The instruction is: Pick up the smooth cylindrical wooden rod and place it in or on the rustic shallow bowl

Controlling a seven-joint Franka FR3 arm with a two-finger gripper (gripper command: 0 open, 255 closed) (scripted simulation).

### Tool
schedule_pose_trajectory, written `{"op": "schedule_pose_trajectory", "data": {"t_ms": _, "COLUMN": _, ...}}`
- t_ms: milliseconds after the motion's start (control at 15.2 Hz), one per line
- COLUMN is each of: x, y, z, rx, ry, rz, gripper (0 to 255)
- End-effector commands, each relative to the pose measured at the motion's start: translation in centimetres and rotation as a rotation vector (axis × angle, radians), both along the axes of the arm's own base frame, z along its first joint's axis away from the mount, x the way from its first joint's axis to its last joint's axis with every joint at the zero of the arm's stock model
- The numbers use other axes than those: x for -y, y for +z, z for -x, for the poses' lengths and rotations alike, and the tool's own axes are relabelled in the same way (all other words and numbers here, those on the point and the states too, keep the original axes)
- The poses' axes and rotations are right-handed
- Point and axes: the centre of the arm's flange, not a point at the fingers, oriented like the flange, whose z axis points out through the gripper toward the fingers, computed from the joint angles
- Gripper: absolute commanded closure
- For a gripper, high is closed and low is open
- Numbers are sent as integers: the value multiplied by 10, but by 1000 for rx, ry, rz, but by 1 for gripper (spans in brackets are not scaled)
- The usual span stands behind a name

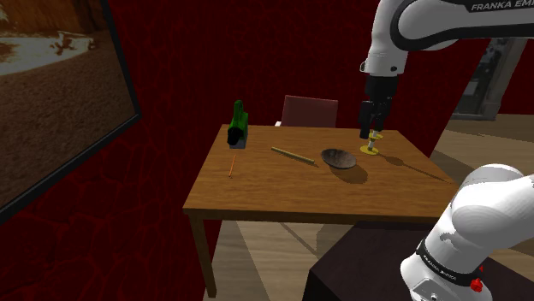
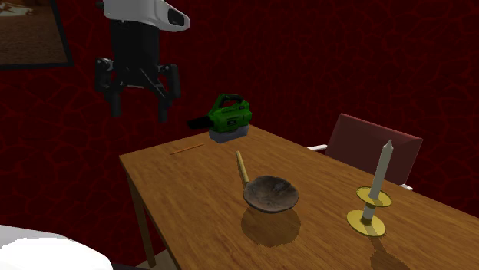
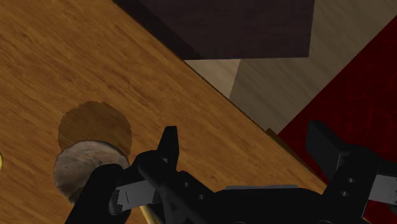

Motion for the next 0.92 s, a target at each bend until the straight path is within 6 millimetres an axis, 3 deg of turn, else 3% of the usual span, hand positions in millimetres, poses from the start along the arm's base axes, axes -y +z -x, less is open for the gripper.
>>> {"op": "schedule_pose_trajectory", "data": {"t_ms": 0, "x": 0, "y": 0, "z": 0, "rx": 0, "ry": 0, "rz": 0, "gripper": 0}}
{"op": "schedule_pose_trajectory", "data": {"t_ms": 858, "x": 55, "y": -95, "z": -131, "rx": 4, "ry": 93, "rz": -4, "gripper": 0}}
